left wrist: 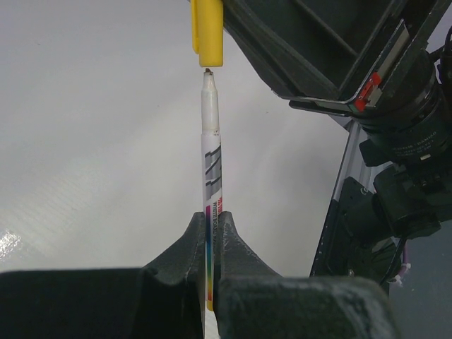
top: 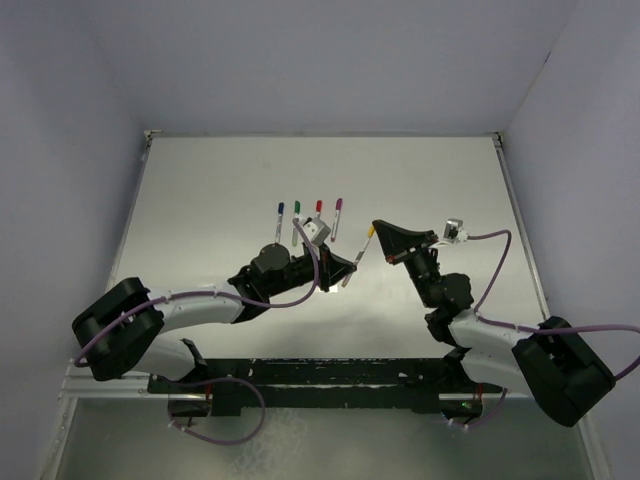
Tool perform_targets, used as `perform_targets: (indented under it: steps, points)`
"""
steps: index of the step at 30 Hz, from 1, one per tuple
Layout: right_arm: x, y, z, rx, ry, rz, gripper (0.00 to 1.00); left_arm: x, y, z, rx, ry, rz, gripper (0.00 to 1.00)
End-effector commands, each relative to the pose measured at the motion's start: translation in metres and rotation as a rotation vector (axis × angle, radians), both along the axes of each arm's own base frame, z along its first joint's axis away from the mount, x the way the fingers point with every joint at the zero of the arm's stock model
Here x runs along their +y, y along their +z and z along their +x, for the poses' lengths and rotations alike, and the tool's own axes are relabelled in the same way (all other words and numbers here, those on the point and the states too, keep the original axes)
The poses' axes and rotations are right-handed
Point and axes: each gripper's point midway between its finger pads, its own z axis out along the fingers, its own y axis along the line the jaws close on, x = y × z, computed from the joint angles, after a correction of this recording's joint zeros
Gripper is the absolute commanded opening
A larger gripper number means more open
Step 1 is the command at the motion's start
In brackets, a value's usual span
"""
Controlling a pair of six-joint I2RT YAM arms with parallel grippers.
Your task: Insert the pens into the pen caps
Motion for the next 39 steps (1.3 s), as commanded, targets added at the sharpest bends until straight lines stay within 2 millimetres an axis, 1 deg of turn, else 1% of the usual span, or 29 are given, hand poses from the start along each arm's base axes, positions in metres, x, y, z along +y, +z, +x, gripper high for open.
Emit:
perform_targets:
  steps: [1,11,19,23,31,35,39]
  points:
    - [-0.002,0.028,-0.004,-0.096,-0.006,0.023,0.0,0.0,0.028,-0.002,-0.065,-0.008,-0.074,0.0]
    - [-0.002,0.028,-0.004,-0.092,-0.005,0.024,0.0,0.0,0.027,0.0,-0.062,0.006,-0.075,0.0]
    - [0.004,0.016,-0.002,-0.059,0.021,0.014,0.0,-0.002,0.038,0.002,-0.083,0.006,-0.102,0.0]
    - [0.008,0.012,-0.003,-0.05,0.043,0.009,0.0,-0.002,0.042,0.004,-0.09,0.015,-0.11,0.0]
    - [0.02,0.006,-0.008,-0.03,0.117,0.003,0.0,-0.004,0.051,0.014,-0.106,0.057,-0.133,0.0]
    - [0.03,-0.002,-0.009,0.009,0.169,-0.009,0.0,-0.004,0.059,0.024,-0.125,0.098,-0.156,0.0]
    - [0.039,-0.017,-0.011,0.047,0.22,-0.04,0.0,-0.007,0.076,0.033,-0.17,0.123,-0.177,0.0]
